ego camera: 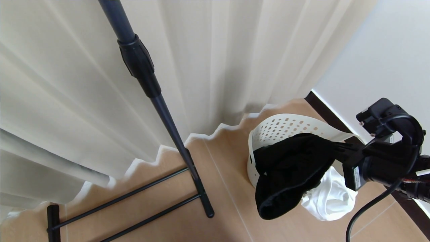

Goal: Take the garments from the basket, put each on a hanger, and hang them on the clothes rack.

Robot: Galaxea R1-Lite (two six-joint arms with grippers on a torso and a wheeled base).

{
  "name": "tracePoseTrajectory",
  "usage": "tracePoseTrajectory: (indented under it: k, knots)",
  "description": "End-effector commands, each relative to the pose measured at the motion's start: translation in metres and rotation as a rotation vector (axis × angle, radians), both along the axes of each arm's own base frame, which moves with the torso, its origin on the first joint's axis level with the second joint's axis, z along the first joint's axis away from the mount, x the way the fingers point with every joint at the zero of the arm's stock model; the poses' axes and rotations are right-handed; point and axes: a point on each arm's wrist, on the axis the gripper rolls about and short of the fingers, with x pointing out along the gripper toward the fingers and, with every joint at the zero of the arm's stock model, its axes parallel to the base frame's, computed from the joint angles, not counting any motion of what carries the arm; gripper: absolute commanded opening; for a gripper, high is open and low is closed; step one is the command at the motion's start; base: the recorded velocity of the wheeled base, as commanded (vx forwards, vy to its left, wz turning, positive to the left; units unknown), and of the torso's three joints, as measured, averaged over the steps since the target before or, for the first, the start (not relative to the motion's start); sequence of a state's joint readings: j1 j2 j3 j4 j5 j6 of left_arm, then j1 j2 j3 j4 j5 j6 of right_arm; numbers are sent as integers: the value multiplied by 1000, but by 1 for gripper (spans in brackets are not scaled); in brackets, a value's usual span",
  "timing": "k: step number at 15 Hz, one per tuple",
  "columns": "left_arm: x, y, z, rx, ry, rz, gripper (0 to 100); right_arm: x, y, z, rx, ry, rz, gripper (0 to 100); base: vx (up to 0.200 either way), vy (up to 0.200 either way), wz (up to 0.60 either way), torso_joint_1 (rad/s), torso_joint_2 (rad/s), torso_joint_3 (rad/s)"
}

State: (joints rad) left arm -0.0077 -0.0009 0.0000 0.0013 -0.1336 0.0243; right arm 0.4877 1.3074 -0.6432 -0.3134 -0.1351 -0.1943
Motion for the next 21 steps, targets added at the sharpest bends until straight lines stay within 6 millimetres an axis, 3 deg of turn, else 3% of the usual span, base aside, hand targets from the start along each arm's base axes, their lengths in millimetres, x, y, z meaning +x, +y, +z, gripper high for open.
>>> tracePoseTrajectory:
  k: [1, 13, 21]
  knots:
    - [0, 0, 0, 0, 1, 0, 100, -2, -1, 3, 6, -12, 0, 0, 0, 0, 0, -2, 2, 163]
    - [0, 0, 0, -3, 1, 0, 100, -4, -2, -3, -3, 7, 2, 0, 0, 0, 0, 0, 2, 203]
    - [0, 0, 0, -3, 1, 0, 100, -4, -3, -3, -2, 5, 0, 0, 0, 0, 0, 67, -363, -91]
